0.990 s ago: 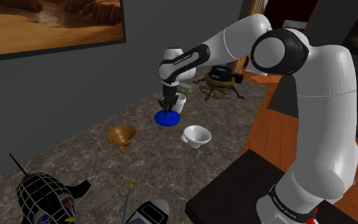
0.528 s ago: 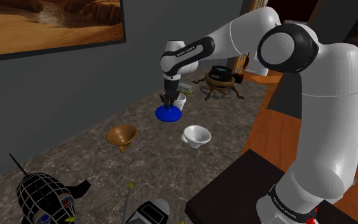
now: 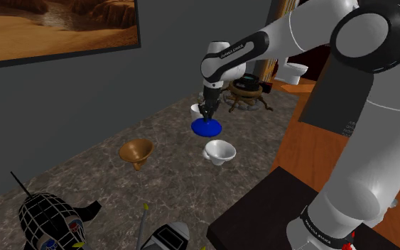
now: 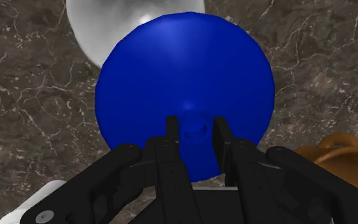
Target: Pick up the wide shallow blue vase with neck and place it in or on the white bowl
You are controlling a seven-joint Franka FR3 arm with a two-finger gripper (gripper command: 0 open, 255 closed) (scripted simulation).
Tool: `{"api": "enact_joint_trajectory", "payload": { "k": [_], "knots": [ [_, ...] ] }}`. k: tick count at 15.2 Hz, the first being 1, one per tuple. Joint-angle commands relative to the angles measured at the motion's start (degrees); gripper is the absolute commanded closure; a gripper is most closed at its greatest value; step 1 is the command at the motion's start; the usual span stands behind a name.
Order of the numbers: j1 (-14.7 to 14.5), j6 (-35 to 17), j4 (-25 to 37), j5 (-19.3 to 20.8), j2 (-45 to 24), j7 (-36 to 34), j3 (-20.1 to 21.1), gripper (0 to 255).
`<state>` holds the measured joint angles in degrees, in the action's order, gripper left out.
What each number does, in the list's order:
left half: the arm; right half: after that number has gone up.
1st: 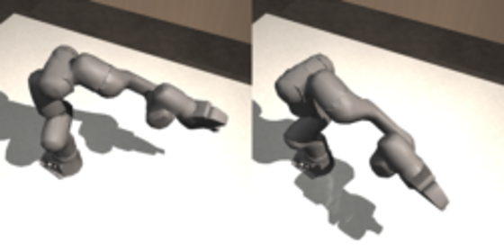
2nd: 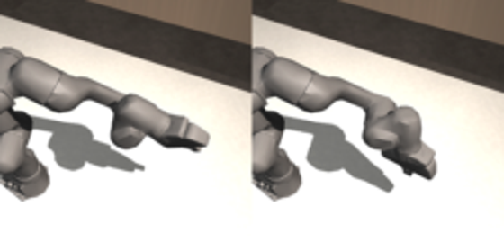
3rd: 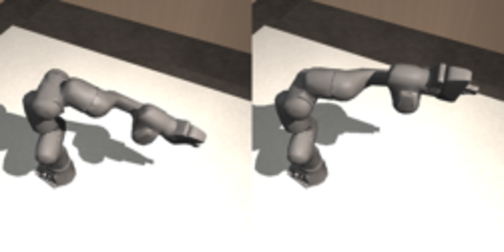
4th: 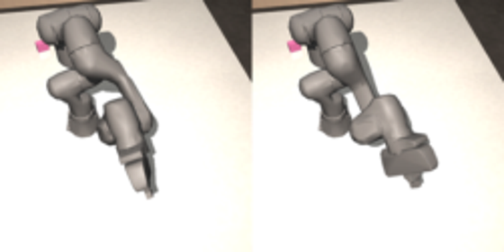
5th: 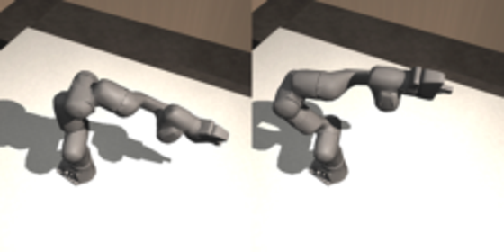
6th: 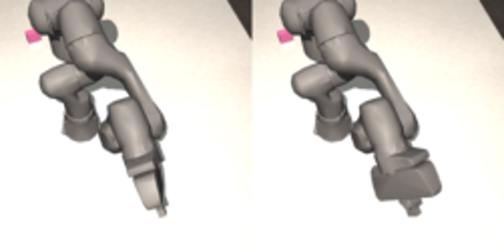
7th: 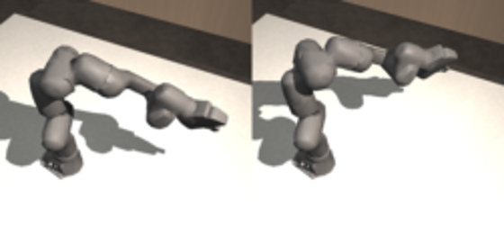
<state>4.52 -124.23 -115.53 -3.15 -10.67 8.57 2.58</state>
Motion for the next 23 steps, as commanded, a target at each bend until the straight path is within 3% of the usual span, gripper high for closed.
{"api": "enact_joint_trajectory", "payload": {
  "k": [1,6,23],
  "knots": [
    [1.0,-0.5,-4.5,-0.3,4.0,1.8,-0.6,255],
    [3.4,-0.1,-13.7,-0.3,13.3,6.3,-2.7,255],
    [3.3,-13.1,-18.3,-1.1,4.9,7.3,-2.6,255]
  ]
}}
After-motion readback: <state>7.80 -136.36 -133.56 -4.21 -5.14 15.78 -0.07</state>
